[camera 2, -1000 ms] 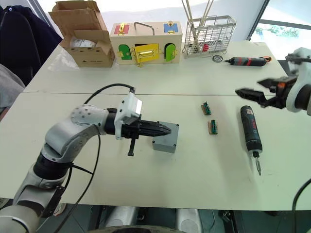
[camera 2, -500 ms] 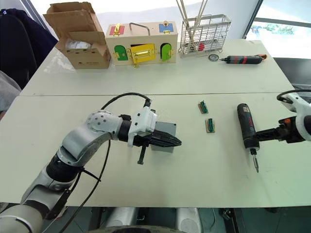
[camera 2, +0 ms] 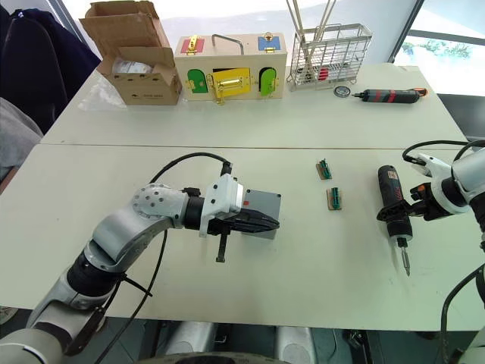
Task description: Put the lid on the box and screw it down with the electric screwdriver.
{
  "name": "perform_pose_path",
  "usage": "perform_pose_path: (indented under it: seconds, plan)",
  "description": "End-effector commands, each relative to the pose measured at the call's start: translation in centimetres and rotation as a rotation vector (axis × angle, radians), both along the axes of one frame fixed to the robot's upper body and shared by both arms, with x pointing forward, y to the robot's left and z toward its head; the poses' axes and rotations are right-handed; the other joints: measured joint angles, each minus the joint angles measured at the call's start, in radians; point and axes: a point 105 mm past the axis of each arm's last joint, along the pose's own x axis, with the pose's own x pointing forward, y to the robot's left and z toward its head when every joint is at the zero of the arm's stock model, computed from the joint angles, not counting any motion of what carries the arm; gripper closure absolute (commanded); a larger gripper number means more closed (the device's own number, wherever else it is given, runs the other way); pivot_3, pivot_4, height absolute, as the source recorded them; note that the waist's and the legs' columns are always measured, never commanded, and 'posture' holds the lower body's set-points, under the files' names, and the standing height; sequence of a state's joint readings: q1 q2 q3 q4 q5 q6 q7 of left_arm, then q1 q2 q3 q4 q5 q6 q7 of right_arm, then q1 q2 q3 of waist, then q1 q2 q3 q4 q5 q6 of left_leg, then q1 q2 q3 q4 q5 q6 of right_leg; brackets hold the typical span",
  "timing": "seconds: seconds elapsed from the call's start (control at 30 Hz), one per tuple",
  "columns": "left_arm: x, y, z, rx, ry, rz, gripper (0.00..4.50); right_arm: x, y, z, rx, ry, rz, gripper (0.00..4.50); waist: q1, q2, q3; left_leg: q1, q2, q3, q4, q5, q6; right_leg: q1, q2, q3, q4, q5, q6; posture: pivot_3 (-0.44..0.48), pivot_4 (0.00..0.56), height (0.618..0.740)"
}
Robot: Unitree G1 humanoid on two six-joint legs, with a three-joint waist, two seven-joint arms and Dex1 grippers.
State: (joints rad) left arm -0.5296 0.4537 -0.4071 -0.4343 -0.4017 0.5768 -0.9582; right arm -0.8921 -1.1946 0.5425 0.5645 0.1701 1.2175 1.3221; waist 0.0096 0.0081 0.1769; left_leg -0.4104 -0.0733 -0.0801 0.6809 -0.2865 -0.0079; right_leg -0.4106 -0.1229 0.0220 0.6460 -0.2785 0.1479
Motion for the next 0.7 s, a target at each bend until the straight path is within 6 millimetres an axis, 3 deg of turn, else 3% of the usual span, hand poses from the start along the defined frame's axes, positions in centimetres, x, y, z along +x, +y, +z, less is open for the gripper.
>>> perform_pose_path:
  seconds: [0.03,0.13,0.17,0.4,0.7]
  plan:
    - [-0.3,-0.1,0.6,-0.018,-0.03,0.004,4.5,-0.2,0.3,-0.5,-0.01,0.04,0.026,0.02,0.002,0.0,0.0,0.0,0.0,0.0,0.0,0.0,0.0,0.0,0.0,0.0,0.0,0.0,0.0,0.0,0.15,0.731]
    - [-0.2,-0.2,0.6,-0.021,-0.031,0.01,4.5,-0.3,0.1,-1.0,-0.036,0.059,0.035,0.02,0.002,-0.001,0.0,0.0,0.0,-0.001,0.0,0.0,0.0,0.001,0.0,-0.001,0.0,0.0,0.0,0.0,0.15,0.731]
    - [-0.2,-0.3,0.6,-0.022,-0.031,0.013,4.5,-0.4,0.0,-1.1,-0.05,0.068,0.053,0.52,0.003,-0.001,0.0,0.0,0.0,-0.001,0.0,0.0,0.0,0.001,0.0,-0.001,0.0,0.0,0.0,0.0,0.15,0.731]
    - [0.2,-0.3,0.6,-0.028,-0.032,0.028,4.5,-2.1,-1.0,-2.5,-0.193,0.122,0.194,2.6,0.006,-0.003,-0.001,0.0,0.0,-0.004,0.0,0.0,0.0,0.002,0.0,-0.003,0.0,0.0,0.0,0.0,0.15,0.731]
    - [0.8,-0.4,0.7,-0.034,-0.036,0.031,4.5,-3.1,-0.9,-2.9,-0.206,0.125,0.238,2.61,0.034,-0.004,-0.001,0.0,-0.001,-0.005,0.001,0.001,-0.001,0.004,0.0,-0.004,-0.001,0.0,0.0,0.0,0.15,0.731]
